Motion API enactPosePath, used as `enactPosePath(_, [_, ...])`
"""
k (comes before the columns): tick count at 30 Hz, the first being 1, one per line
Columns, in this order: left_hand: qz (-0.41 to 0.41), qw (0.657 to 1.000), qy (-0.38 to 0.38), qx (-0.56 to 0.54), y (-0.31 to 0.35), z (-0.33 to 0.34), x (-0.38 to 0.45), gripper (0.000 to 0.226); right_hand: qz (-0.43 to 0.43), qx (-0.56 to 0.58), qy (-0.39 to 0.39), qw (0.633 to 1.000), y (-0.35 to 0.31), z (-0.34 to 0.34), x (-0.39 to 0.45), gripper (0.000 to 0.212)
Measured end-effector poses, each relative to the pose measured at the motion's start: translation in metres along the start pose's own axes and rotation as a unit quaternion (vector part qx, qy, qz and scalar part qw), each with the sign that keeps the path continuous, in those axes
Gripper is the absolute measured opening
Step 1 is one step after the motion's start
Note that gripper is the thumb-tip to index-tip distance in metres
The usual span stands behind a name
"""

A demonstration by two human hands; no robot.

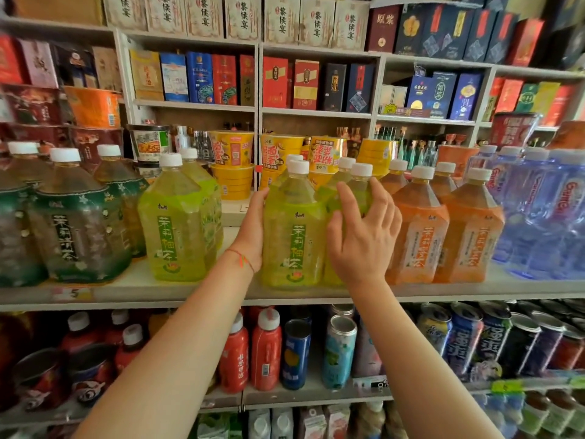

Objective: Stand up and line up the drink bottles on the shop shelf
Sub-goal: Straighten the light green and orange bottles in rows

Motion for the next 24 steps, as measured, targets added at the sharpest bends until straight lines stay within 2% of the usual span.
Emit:
enactPosePath(5, [0.002, 0.999, 0.024, 0.021, 0.0, -0.003, -0.004, 0.054, 0.017, 0.018, 0.005, 1.0, -0.006, -0.002, -0.003, 0.047])
enactPosePath(7, [0.059, 0.99, 0.07, 0.111, 0.005, -0.009, -0.006, 0.052, -0.007, 0.034, 0.017, 0.999, -0.022, -0.005, -0.004, 0.051])
enactPosePath(8, [0.13, 0.969, 0.106, 0.18, 0.012, -0.015, -0.011, 0.048, -0.029, 0.048, 0.023, 0.998, -0.036, -0.006, -0.005, 0.052])
enactPosePath(9, [0.232, 0.93, 0.147, 0.245, 0.023, -0.021, -0.02, 0.044, -0.053, 0.065, 0.028, 0.996, -0.049, -0.008, -0.004, 0.051])
enactPosePath(10, [0.35, 0.875, 0.166, 0.291, 0.037, -0.026, -0.036, 0.039, -0.074, 0.088, 0.033, 0.993, -0.066, -0.008, -0.004, 0.05])
enactPosePath(12, [0.535, 0.743, 0.161, 0.369, 0.063, -0.035, -0.071, 0.032, -0.105, 0.141, 0.037, 0.984, -0.096, -0.006, -0.008, 0.046])
enactPosePath(13, [0.591, 0.682, 0.171, 0.396, 0.072, -0.043, -0.085, 0.03, -0.113, 0.168, 0.03, 0.979, -0.111, -0.004, -0.012, 0.046])
enactPosePath(14, [0.616, 0.645, 0.194, 0.41, 0.078, -0.057, -0.09, 0.029, -0.118, 0.194, 0.016, 0.974, -0.124, -0.001, -0.016, 0.046])
enactPosePath(15, [0.611, 0.639, 0.227, 0.409, 0.085, -0.071, -0.09, 0.029, -0.122, 0.214, -0.006, 0.969, -0.136, 0.005, -0.022, 0.046])
enactPosePath(16, [0.574, 0.667, 0.258, 0.399, 0.092, -0.09, -0.087, 0.032, -0.121, 0.227, -0.036, 0.966, -0.15, 0.012, -0.029, 0.048])
enactPosePath(18, [0.436, 0.777, 0.283, 0.355, 0.096, -0.118, -0.074, 0.045, -0.088, 0.243, -0.12, 0.958, -0.167, 0.028, -0.04, 0.059])
enactPosePath(20, [0.272, 0.892, 0.255, 0.257, 0.086, -0.149, -0.049, 0.054, 0.003, 0.299, -0.21, 0.931, -0.182, 0.042, -0.046, 0.077])
enactPosePath(21, [0.192, 0.936, 0.23, 0.187, 0.08, -0.161, -0.038, 0.06, 0.072, 0.343, -0.254, 0.902, -0.188, 0.049, -0.047, 0.089])
enactPosePath(22, [0.122, 0.962, 0.203, 0.133, 0.073, -0.172, -0.026, 0.068, 0.143, 0.385, -0.287, 0.865, -0.193, 0.055, -0.046, 0.101])
enactPosePath(24, [0.056, 0.983, 0.156, 0.081, 0.063, -0.183, -0.012, 0.076, 0.249, 0.427, -0.325, 0.807, -0.198, 0.067, -0.041, 0.116])
Point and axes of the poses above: each hand's wrist, its own x-axis towards the middle knuckle, its own z-axis out of the palm, y = z × x, the point moved 4 cm from there along x, towards the middle knuckle, and after that the axes turned 6 degrees about y, right-handed, at the moved point
